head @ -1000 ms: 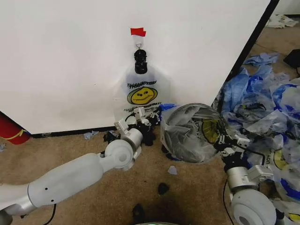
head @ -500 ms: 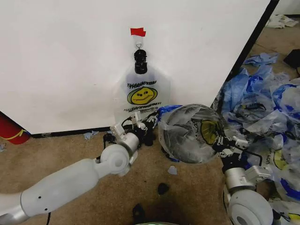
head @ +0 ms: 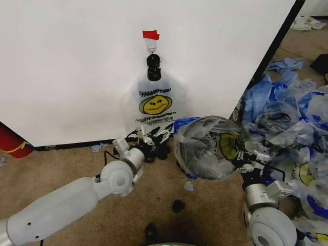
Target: Pick up the garbage bag from the wall and place it over the trash bin.
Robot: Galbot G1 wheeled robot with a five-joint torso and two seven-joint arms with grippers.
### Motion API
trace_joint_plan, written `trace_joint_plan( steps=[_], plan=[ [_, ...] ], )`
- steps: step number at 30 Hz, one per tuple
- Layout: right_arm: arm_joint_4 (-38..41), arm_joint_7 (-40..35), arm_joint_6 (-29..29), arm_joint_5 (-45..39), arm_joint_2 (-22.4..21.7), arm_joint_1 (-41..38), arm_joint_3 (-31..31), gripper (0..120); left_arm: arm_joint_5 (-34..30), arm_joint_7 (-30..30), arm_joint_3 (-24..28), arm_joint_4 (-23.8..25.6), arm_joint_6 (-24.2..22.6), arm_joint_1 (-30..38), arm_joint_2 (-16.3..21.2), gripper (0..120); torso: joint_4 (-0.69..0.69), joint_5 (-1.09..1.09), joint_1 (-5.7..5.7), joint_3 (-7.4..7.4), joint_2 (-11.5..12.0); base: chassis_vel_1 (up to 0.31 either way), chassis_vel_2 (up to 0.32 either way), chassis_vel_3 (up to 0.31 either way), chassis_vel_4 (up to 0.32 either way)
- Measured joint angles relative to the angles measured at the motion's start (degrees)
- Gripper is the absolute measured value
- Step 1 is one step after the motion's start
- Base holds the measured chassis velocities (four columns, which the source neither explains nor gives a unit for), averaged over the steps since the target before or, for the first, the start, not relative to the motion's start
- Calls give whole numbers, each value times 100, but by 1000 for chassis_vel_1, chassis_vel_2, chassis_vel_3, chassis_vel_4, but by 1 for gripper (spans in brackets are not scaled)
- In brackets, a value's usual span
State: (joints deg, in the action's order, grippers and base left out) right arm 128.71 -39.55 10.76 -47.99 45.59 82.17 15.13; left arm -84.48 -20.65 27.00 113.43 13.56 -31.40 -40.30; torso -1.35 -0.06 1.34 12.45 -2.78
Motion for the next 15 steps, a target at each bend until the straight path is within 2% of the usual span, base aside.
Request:
trace_joint_plan(
  steps=[4,7,9,11,13,14,15],
  plan=[
    [66,-173,-84,-361,61,-49,-39,0,166,-125,-226,1,45,-268,111,100,2,0,0,0,0,0,0,0,0],
    [148,-428,-168,-886,145,-79,-54,0,313,-355,-628,60,108,-533,194,100,-1,-1,0,1,0,0,0,0,0],
    [207,-492,-192,-1280,224,-100,-54,0,330,-406,-961,291,104,-746,324,100,-4,-2,0,1,0,0,0,0,0],
    [228,-470,-298,-1837,398,-162,-57,0,322,-448,-1472,815,42,-1157,534,100,3,5,0,1,0,0,0,0,0],
    [209,-426,-325,-1908,431,-164,-56,0,321,-453,-1533,940,36,-1228,574,100,5,5,0,0,0,0,0,0,0],
    [104,-267,-383,-2030,524,-135,-60,0,329,-461,-1625,1290,5,-1382,674,100,2,-2,0,0,0,0,0,0,0],
    [73,-246,-391,-2044,546,-137,-67,0,345,-463,-1645,1390,-7,-1430,699,100,-1,-4,0,0,0,0,0,0,0]
  ],
)
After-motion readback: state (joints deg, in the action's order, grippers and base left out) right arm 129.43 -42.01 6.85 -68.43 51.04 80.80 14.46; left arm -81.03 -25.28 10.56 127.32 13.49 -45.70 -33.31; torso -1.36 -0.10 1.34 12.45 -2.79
